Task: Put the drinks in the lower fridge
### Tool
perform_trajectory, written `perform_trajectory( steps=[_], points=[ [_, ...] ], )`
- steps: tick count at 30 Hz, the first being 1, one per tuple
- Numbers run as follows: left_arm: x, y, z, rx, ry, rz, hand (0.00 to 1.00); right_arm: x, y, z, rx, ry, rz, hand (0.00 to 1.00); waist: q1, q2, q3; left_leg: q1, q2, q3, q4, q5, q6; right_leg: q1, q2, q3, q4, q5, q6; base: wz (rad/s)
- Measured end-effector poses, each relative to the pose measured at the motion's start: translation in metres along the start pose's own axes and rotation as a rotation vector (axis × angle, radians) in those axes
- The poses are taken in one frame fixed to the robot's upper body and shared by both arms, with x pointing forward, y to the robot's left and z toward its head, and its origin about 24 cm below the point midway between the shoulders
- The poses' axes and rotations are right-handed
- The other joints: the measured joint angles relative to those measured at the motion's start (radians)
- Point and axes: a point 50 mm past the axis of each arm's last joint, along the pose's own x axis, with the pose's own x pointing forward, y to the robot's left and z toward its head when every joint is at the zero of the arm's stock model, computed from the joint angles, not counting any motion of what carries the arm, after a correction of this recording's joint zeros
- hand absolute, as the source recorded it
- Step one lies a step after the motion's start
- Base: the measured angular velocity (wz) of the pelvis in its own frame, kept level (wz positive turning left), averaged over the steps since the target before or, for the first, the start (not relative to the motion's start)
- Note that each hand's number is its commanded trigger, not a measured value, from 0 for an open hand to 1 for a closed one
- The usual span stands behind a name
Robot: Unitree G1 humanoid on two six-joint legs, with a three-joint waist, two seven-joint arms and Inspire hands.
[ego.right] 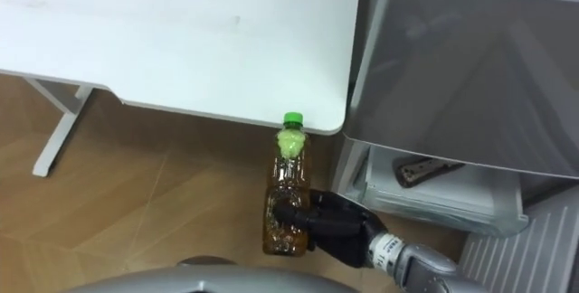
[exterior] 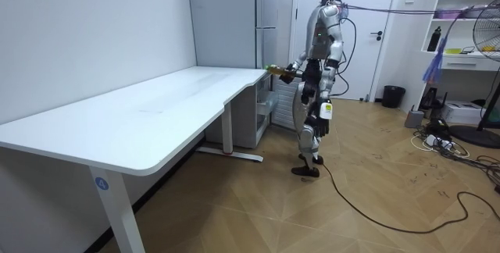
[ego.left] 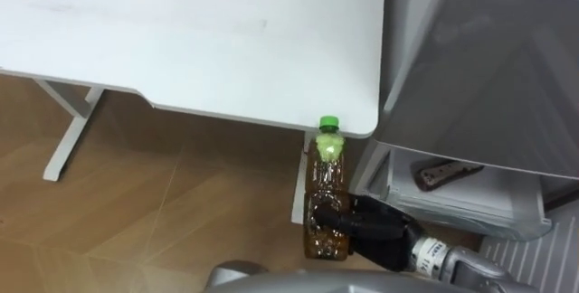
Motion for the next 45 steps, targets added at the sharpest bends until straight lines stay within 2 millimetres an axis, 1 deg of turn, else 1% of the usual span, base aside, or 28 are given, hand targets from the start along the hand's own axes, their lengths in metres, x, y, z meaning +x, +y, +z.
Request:
perform_trajectory(
  steps=[2, 3, 5, 9, 11, 13, 17, 21, 24, 27, 31, 33, 35, 37, 38, 39, 42, 45],
  points=[
    [0.0, -0.004, -0.005, 0.058, 0.031, -0.028, 0.0, -0.001, -0.003, -0.003, 0.013, 0.011, -0.013, 1.0, -0.01, -0.001, -0.0001, -0.011, 0.001, 0.004, 0.005, -0.001, 0.0, -0.012, 0.003, 0.005, 0.0, 0.0, 0.0, 0.02],
    [0.0, -0.007, -0.009, 0.088, 0.052, -0.055, 0.0, -0.002, -0.004, -0.005, 0.023, 0.017, -0.016, 1.0, -0.022, -0.001, -0.0006, -0.021, 0.001, 0.005, 0.008, 0.0, 0.0, -0.016, 0.002, 0.005, 0.001, 0.0, -0.001, 0.0],
    [0.0, -0.012, -0.013, 0.115, 0.075, -0.099, 0.0, -0.002, -0.006, -0.01, 0.045, 0.03, -0.03, 1.0, -0.031, 0.0, -0.0012, -0.023, 0.001, 0.007, 0.01, 0.0, 0.001, -0.018, 0.001, 0.008, 0.002, 0.001, -0.001, 0.0],
    [-0.001, -0.02, -0.013, 0.182, 0.086, -0.18, 0.0, -0.004, -0.012, -0.024, 0.099, 0.063, -0.071, 1.0, -0.052, -0.003, -0.0013, -0.021, 0.001, 0.006, 0.01, -0.001, 0.001, -0.018, 0.004, 0.013, 0.002, 0.001, -0.001, 0.0],
    [-0.001, -0.024, -0.014, 0.221, 0.094, -0.207, 0.0, -0.005, -0.014, -0.026, 0.108, 0.07, -0.086, 1.0, -0.058, -0.003, -0.0002, -0.022, 0.001, 0.005, 0.01, -0.001, 0.001, -0.019, 0.005, 0.015, 0.002, 0.001, -0.001, 0.0],
    [-0.002, -0.029, -0.014, 0.273, 0.096, -0.238, 0.0, -0.005, -0.014, -0.027, 0.13, 0.058, -0.091, 1.0, -0.072, -0.002, -0.0011, -0.024, 0.003, 0.007, 0.017, -0.006, 0.001, -0.018, 0.005, 0.017, 0.002, 0.001, -0.001, 0.0],
    [-0.002, -0.033, -0.016, 0.318, 0.106, -0.261, 0.0, -0.005, -0.015, -0.028, 0.177, 0.03, -0.1, 1.0, -0.084, -0.003, -0.0007, -0.022, 0.009, 0.027, 0.023, -0.011, 0.0, -0.017, 0.008, 0.032, 0.003, 0.002, -0.002, -0.1],
    [-0.002, -0.035, -0.014, 0.376, 0.1, -0.279, 0.0, -0.007, -0.018, -0.031, 0.254, -0.003, -0.132, 1.0, -0.11, -0.004, -0.0005, -0.022, 0.011, 0.032, 0.023, -0.012, -0.001, -0.018, 0.015, 0.039, 0.003, 0.003, -0.002, -0.02],
    [-0.002, -0.034, -0.015, 0.379, 0.107, -0.275, 0.0, -0.01, -0.023, -0.037, 0.325, -0.027, -0.164, 1.0, -0.122, -0.002, -0.0007, -0.014, 0.012, 0.038, 0.022, -0.013, -0.002, -0.014, 0.018, 0.056, 0.003, 0.003, -0.003, -0.08],
    [-0.002, -0.033, -0.017, 0.379, 0.114, -0.272, 0.0, -0.011, -0.027, -0.038, 0.39, -0.061, -0.197, 1.0, -0.135, -0.001, -0.0012, -0.01, 0.015, 0.042, 0.022, -0.014, -0.002, -0.012, 0.019, 0.059, 0.003, 0.004, -0.004, -0.05],
    [-0.002, -0.035, -0.018, 0.407, 0.114, -0.272, 0.0, -0.014, -0.031, -0.04, 0.453, -0.091, -0.237, 1.0, -0.136, 0.0, -0.0012, -0.005, 0.016, 0.046, 0.021, -0.015, -0.003, -0.015, 0.019, 0.061, 0.004, 0.005, -0.005, -0.03],
    [-0.002, -0.036, -0.019, 0.424, 0.112, -0.272, 0.0, -0.014, -0.032, -0.041, 0.469, -0.098, -0.252, 1.0, -0.137, 0.003, -0.0027, -0.002, 0.016, 0.046, 0.021, -0.015, -0.003, -0.016, 0.019, 0.062, 0.004, 0.005, -0.005, 0.0],
    [-0.002, -0.037, -0.019, 0.442, 0.11, -0.272, 0.0, -0.015, -0.033, -0.042, 0.475, -0.098, -0.268, 1.0, -0.136, 0.003, -0.0025, 0.004, 0.017, 0.05, 0.02, -0.015, -0.003, -0.014, 0.019, 0.063, 0.007, 0.005, -0.005, -0.06],
    [-0.002, -0.038, -0.019, 0.442, 0.109, -0.274, 0.0, -0.016, -0.035, -0.042, 0.5, -0.115, -0.287, 1.0, -0.139, 0.004, 0.0007, 0.008, 0.018, 0.052, 0.02, -0.016, -0.003, -0.013, 0.021, 0.074, 0.015, 0.005, -0.005, -0.08],
    [-0.002, -0.038, -0.019, 0.442, 0.108, -0.274, 0.0, -0.016, -0.036, -0.042, 0.509, -0.122, -0.295, 1.0, -0.142, 0.004, 0.0005, 0.007, 0.018, 0.054, 0.02, -0.016, -0.003, -0.012, 0.021, 0.074, 0.015, 0.005, -0.005, -0.05],
    [-0.002, -0.038, -0.019, 0.441, 0.108, -0.274, 0.0, -0.016, -0.037, -0.042, 0.526, -0.137, -0.315, 1.0, -0.144, 0.006, 0.0004, 0.008, 0.017, 0.054, 0.021, -0.016, -0.003, -0.009, 0.021, 0.076, 0.015, 0.005, -0.005, -0.04],
    [-0.002, -0.037, -0.02, 0.441, 0.111, -0.272, 0.0, -0.017, -0.04, -0.046, 0.608, -0.172, -0.373, 1.0, -0.154, 0.003, -0.0021, 0.011, 0.016, 0.055, 0.022, -0.016, -0.003, -0.007, 0.021, 0.084, 0.015, 0.005, -0.005, -0.02],
    [-0.003, -0.035, -0.023, 0.439, 0.121, -0.269, 0.0, -0.017, -0.041, -0.047, 0.687, -0.214, -0.417, 1.0, -0.161, 0.005, -0.0004, 0.016, 0.017, 0.057, 0.023, -0.016, -0.002, -0.007, 0.022, 0.086, 0.015, 0.005, -0.005, -0.02]
  ],
)
